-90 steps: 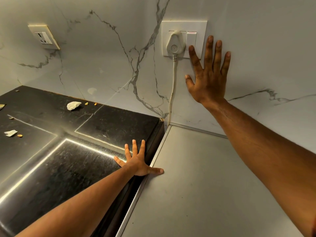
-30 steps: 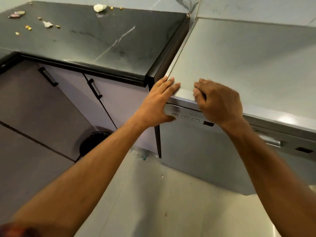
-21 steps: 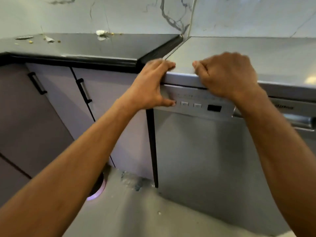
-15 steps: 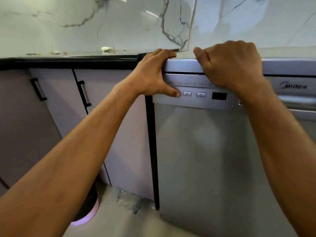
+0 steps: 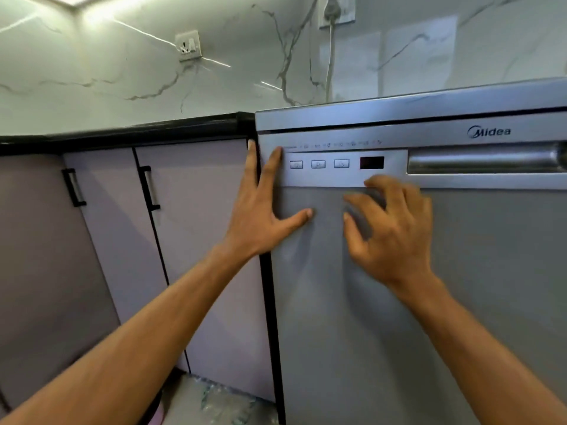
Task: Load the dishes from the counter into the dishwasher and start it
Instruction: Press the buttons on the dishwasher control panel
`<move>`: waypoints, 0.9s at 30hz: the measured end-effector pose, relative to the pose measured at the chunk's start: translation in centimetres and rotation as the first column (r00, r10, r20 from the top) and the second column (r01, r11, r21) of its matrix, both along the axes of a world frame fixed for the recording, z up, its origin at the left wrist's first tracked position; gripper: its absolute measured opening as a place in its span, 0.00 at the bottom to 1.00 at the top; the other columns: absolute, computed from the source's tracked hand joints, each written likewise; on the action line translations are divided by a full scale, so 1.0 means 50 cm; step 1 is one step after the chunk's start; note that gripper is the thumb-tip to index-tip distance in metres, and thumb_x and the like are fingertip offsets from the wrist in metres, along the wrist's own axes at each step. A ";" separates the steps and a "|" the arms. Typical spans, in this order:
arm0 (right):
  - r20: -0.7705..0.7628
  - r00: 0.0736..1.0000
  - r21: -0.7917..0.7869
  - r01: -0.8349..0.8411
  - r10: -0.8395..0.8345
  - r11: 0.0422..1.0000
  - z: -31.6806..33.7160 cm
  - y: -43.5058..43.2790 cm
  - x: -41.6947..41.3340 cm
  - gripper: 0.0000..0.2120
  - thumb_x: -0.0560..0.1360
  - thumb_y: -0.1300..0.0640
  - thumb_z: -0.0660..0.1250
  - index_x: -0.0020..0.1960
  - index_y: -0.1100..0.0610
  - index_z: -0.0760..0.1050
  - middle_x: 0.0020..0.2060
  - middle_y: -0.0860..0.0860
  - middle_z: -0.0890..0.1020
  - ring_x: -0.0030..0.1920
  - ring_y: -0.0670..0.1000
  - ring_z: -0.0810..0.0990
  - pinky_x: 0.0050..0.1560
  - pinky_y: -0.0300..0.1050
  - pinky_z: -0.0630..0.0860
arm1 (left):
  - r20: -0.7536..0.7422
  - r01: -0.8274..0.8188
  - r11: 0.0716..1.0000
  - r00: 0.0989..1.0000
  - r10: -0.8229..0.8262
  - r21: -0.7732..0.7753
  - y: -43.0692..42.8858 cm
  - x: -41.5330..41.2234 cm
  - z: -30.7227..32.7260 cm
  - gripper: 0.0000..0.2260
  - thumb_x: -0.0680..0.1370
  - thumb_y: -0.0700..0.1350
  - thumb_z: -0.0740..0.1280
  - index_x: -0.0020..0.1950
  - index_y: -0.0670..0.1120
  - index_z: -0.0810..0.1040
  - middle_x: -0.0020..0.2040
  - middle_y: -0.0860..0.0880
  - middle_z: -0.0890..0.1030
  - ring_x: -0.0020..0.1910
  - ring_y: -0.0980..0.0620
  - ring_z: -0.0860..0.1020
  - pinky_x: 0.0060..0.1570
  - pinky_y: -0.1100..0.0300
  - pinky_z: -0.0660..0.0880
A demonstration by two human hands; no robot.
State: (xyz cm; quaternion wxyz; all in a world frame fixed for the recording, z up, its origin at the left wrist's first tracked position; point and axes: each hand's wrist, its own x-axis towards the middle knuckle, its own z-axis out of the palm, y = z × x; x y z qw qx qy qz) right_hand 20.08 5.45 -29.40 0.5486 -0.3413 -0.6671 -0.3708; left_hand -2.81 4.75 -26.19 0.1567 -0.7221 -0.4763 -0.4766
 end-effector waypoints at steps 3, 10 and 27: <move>0.021 0.998 0.035 0.065 -0.066 0.997 -0.031 0.027 0.010 0.14 0.74 0.52 0.70 0.59 0.49 0.83 0.64 0.54 0.80 0.59 0.59 0.77 0.54 0.54 0.68 | 0.058 0.013 0.992 0.998 -0.006 -0.125 0.009 0.014 -0.043 0.47 0.73 0.66 0.69 0.80 0.62 0.39 0.82 0.48 0.44 0.81 0.46 0.49 0.76 0.45 0.59; -0.006 0.993 0.111 0.120 -0.120 0.987 -0.043 0.051 0.003 0.20 0.75 0.49 0.67 0.66 0.49 0.79 0.66 0.53 0.78 0.63 0.55 0.73 0.55 0.54 0.68 | 0.095 0.027 0.999 0.995 -0.025 -0.025 0.016 0.030 -0.061 0.44 0.74 0.64 0.67 0.79 0.66 0.39 0.66 0.47 0.67 0.54 0.54 0.73 0.49 0.62 0.75; -0.035 0.998 0.106 0.060 -0.056 0.993 -0.044 0.052 0.006 0.21 0.74 0.50 0.69 0.65 0.50 0.80 0.67 0.53 0.78 0.63 0.55 0.73 0.55 0.54 0.69 | -0.027 -0.099 0.992 0.995 0.097 -0.081 -0.003 0.035 -0.038 0.37 0.76 0.67 0.59 0.77 0.70 0.38 0.55 0.50 0.66 0.42 0.61 0.69 0.39 0.72 0.65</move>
